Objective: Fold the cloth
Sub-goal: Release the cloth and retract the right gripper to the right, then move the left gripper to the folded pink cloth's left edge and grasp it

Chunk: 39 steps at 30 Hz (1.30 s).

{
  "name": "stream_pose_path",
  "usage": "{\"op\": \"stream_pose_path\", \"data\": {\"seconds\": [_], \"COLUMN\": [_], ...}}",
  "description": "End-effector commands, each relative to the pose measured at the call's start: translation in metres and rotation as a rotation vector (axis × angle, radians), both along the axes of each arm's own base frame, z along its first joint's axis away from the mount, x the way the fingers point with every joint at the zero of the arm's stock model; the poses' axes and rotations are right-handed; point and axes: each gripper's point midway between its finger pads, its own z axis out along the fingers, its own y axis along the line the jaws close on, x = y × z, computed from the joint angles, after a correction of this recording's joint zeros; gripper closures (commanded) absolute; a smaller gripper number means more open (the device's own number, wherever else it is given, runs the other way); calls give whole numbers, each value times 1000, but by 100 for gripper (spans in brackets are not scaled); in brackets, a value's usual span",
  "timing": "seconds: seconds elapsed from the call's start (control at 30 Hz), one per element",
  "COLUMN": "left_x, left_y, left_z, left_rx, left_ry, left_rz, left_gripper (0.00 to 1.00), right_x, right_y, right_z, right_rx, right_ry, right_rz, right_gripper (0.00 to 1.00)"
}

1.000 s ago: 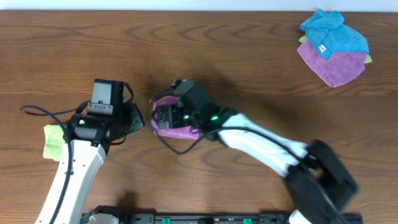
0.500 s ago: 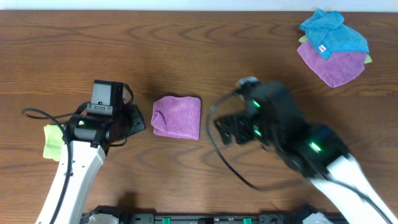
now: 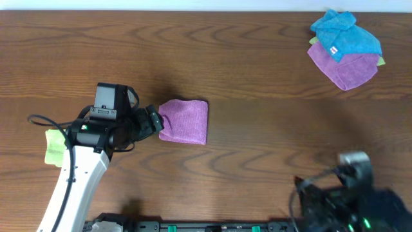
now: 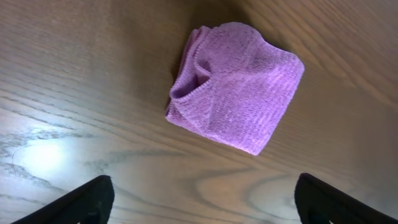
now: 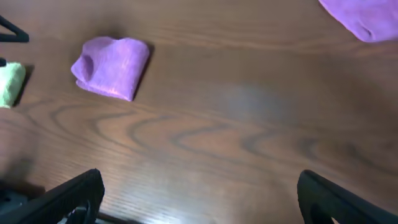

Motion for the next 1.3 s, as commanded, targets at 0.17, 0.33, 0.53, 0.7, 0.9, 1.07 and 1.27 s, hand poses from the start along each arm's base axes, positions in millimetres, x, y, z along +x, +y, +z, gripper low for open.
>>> {"op": "stream_pose_path", "data": {"seconds": [0.17,0.33,0.53,0.7,0.9,1.07,1.27], "left_x": [-11,-30,-57,-83,-110,-112,-99], "left_y": [-9,-11,-3,12,7,-5,-22], "left_z": [5,7,26,32,13,-7,-36], "left_rx": [-88,-112,-123,-140,-274,-383,-513], "left_ry": [60,116,91,53,1,-40,-60], "left_rz": [47,60,94,175,211,208,168], "left_gripper": [7,10,12,12,9,6,4], "right_x": [-30,-37,-33,-31,-31,-31,-31], "right_y": [-36,-52,-63,-74,-75,-75,-75], "right_z": [-1,3,6,8,8,8,8], "right_rx": [225,254,225,198,196,196,196], "right_ry": [-173,-253,-283,-306,-308,-308,-308], "right_rz": [-162,-209,-269,-321,-326,-326,-326], "right_gripper": [1,1,1,1,1,1,1]}}
